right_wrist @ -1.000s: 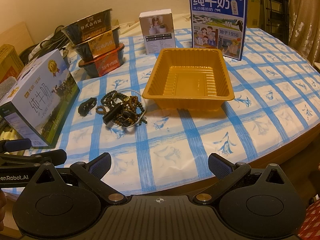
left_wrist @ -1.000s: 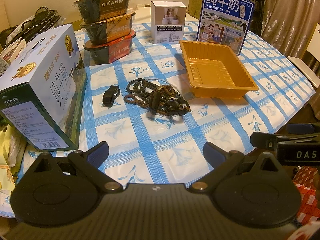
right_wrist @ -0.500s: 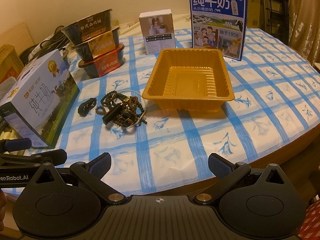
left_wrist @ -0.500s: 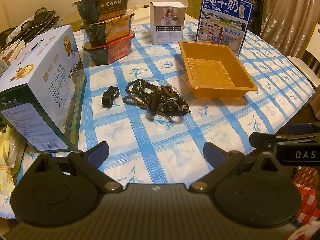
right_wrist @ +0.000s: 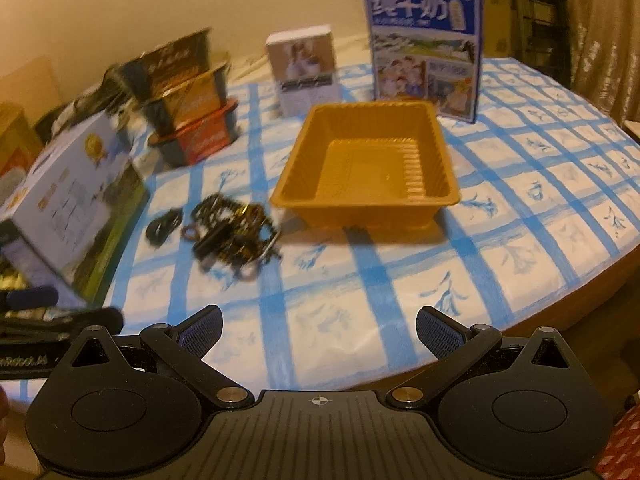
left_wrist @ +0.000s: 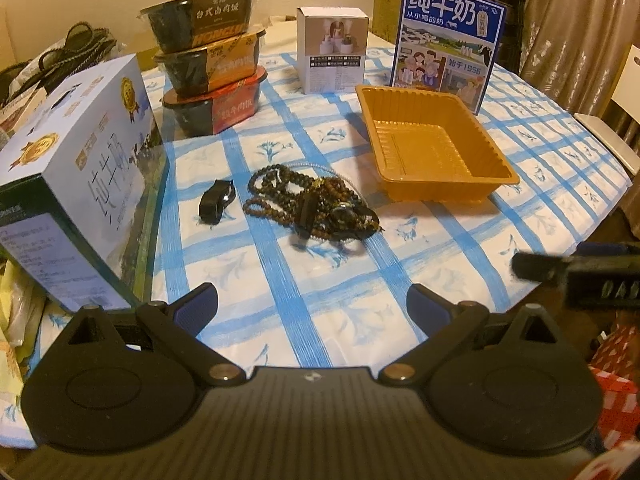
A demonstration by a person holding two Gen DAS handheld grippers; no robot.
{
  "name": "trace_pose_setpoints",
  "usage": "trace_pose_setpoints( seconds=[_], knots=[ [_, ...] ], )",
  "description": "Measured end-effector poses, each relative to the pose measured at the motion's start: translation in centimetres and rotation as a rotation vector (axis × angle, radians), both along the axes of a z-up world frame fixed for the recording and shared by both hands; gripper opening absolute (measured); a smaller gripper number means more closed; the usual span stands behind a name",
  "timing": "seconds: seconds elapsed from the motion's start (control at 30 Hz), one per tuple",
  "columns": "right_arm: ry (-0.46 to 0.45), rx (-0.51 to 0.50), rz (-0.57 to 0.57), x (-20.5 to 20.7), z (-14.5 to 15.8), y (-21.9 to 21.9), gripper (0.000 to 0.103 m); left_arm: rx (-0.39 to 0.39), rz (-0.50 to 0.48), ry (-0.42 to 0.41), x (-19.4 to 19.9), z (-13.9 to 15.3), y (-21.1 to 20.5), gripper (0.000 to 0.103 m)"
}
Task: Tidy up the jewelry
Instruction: 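Grasp the orange tray rim with the right tool while the left tool nears the beads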
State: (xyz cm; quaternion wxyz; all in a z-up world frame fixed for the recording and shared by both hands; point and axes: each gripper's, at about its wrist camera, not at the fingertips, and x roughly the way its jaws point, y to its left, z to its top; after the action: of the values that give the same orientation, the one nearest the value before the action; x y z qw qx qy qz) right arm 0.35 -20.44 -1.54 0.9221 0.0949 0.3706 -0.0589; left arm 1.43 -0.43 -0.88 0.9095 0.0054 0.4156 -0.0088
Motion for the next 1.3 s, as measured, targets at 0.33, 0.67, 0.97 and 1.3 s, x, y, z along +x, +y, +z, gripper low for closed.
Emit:
trace_pose_setpoints(
  seconds=[0.33, 0.67, 0.97, 1.3],
  knots=[
    [-0.116, 0.111, -0.179, 1.1, -2.9, -6.6, 0.103, 0.057, 0.019, -0.047, 3.4, -3.4, 0.2, 0.100],
    [-0.215, 0.130, -0.234, 3.5, -5.5, -9.2, 0.103, 0.063, 0.055, -0.053, 6.8, -6.2, 1.1, 0.100],
    [-0.339, 0.113, -0.290, 6.4, -7.4, -11.1, 0.080, 0.058, 0.062, -0.066, 9.3, -7.7, 0.8, 0.098],
    [-0.452, 0.132, -0.428, 9.7, -10.4, -13.4, 0.055, 0.046, 0.056, -0.075, 11.9, -8.8, 0.5, 0.096]
  ],
)
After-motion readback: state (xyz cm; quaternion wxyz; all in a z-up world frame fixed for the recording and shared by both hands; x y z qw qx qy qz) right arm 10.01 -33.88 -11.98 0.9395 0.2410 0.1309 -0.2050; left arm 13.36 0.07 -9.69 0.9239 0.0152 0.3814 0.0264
